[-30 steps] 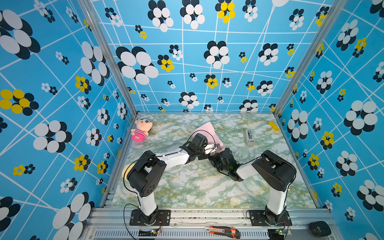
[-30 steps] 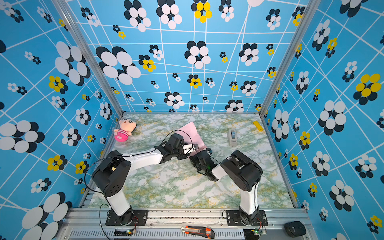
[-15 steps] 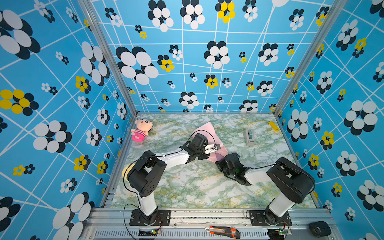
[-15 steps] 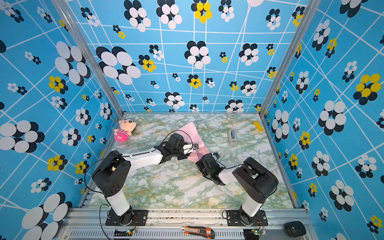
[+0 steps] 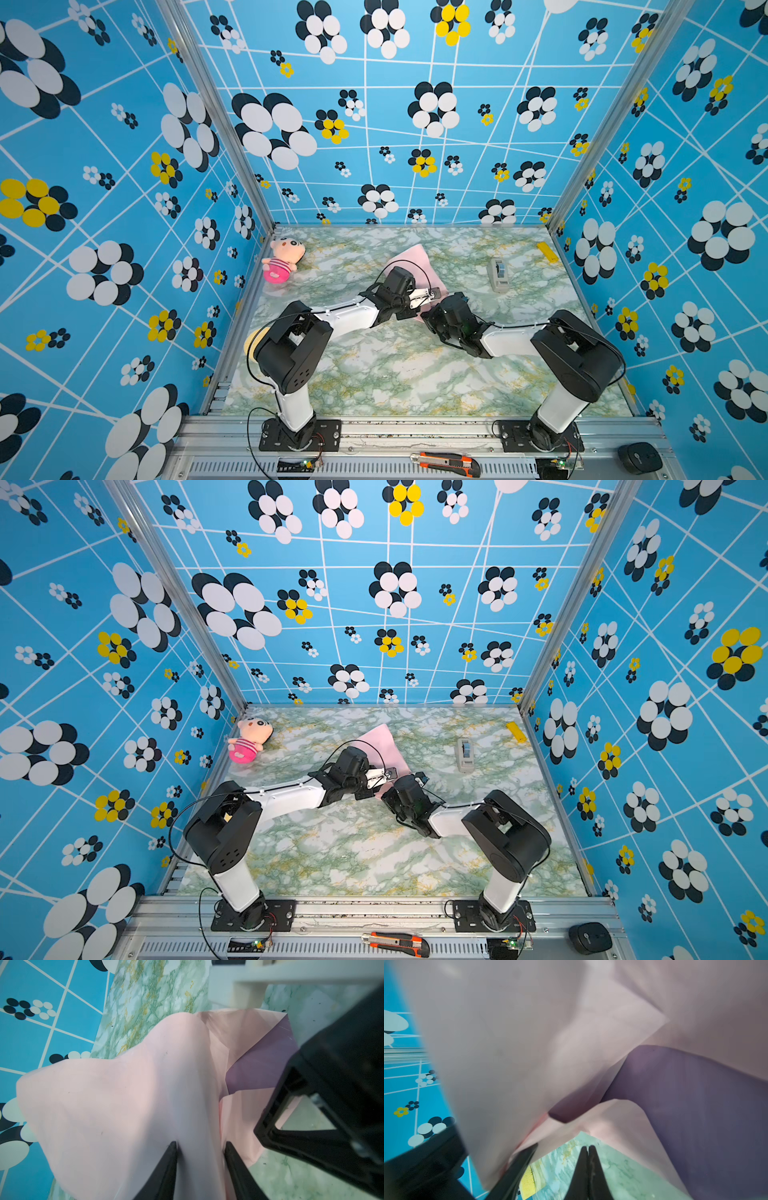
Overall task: Wrap a gift box in wrapping paper
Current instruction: Fold the wrapping paper for the gift box.
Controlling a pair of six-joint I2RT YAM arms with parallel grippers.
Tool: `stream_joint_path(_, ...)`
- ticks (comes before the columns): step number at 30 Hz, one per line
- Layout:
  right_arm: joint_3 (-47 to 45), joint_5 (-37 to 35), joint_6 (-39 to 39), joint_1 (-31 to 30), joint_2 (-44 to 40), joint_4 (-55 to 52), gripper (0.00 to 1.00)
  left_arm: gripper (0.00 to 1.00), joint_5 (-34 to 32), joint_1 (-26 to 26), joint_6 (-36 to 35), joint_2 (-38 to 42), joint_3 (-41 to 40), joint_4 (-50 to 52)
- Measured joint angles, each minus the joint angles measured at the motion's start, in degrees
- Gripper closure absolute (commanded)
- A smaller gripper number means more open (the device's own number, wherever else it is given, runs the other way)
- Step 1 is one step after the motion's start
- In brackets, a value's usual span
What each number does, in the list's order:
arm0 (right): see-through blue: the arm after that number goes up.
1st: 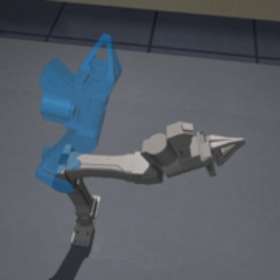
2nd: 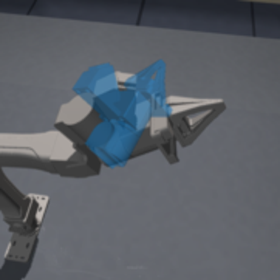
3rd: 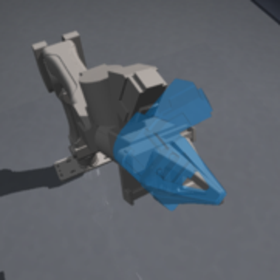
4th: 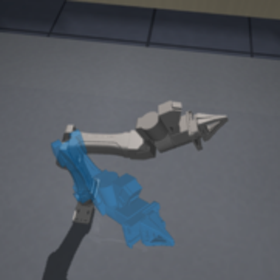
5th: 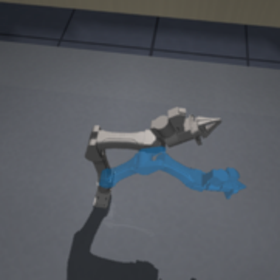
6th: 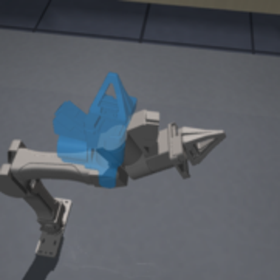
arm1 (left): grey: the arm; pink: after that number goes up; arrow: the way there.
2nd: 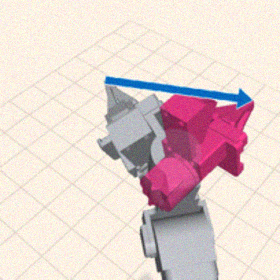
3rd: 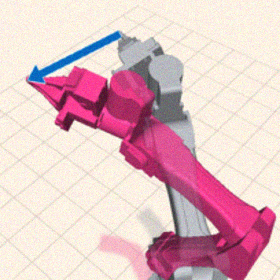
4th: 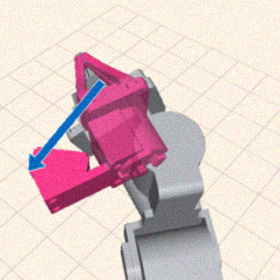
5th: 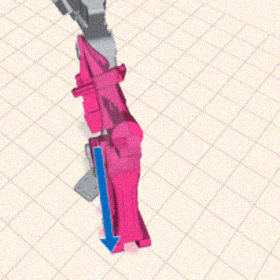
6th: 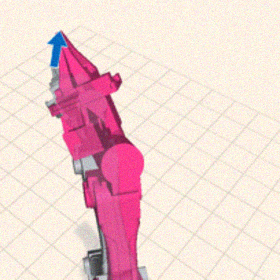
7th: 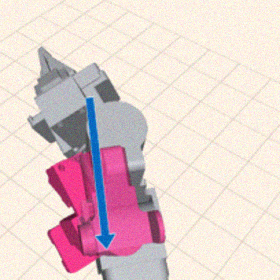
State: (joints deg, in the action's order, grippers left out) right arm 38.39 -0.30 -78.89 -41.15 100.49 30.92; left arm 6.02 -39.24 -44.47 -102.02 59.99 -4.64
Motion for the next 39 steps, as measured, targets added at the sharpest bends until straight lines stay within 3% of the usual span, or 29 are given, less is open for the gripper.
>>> stream_joint_path(9, -3.1, 0.42, -1.79, -0.09, 1.29, 3.19, 0.93, 0.62, -0.02, 0.0, 0.0, -0.04, 0.02, 0.0)
stream_joint_path(14, -7.15, 0.39, -0.26, -0.07, -7.43, -3.17, 0.81, 0.61, 0.0, 0.0, 0.0, -0.11, 0.09, 0.02)
stream_joint_path(18, -6.05, 0.31, 6.03, 1.29, -20.04, -12.28, 0.71, 0.61, 0.0, 0.0, -0.02, -0.11, 0.09, 0.07)
stream_joint_path(24, -4.15, 2.69, 16.0, 13.09, -30.93, -21.14, 0.48, 0.61, -0.02, -0.07, -0.02, -0.11, 0.11, 0.07)
stream_joint_path(30, -2.54, 9.88, 25.51, 25.83, -23.06, -26.45, 0.36, 0.62, -0.02, -0.07, 0.0, -0.15, 0.11, 0.07)
stream_joint_path(39, 8.94, 22.14, 39.3, 27.04, -6.86, -26.86, 0.29, 0.61, -0.02, -0.07, 0.0, -0.22, 0.2, 0.11)
